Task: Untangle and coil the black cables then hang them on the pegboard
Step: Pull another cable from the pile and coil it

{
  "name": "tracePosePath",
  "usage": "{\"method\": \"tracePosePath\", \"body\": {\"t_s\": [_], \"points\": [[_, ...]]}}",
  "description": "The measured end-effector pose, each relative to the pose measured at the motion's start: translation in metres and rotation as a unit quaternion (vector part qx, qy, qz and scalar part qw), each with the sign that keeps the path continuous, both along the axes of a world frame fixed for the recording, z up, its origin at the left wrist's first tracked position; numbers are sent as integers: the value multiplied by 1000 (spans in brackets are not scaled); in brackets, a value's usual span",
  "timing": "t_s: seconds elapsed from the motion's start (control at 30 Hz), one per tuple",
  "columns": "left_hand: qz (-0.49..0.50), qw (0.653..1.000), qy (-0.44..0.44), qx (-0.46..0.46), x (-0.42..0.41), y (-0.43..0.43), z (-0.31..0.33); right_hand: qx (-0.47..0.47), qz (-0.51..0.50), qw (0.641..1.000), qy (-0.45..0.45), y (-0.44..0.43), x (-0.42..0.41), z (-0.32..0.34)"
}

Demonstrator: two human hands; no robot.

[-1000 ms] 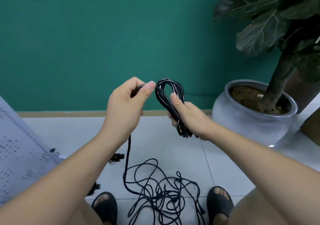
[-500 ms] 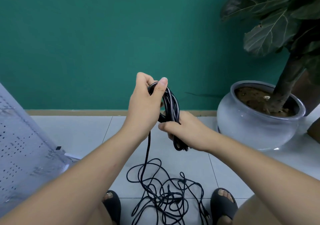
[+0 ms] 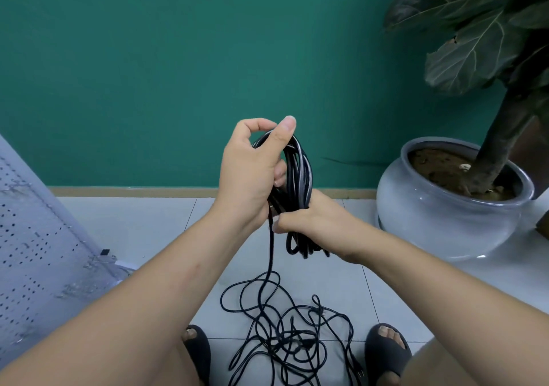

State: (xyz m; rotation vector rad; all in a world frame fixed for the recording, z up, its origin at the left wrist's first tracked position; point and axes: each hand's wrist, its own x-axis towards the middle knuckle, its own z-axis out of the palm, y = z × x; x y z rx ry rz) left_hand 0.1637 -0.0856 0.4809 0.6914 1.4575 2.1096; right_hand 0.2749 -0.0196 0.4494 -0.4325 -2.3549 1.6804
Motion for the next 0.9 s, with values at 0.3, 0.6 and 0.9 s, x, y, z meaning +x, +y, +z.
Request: {"method": "tracePosePath", "body": {"t_s": [0.3,0.6,0.9], "points": [[-35,999,-12,-17,-8,4,3,-117,45,992,7,-3,1,3],[-89,996,3,-4,-8,5,5,-38,-82,995,30,7,2,0],[-235,940,112,-220,18,6,-43,-66,-196,969,137,41,19,22]]}}
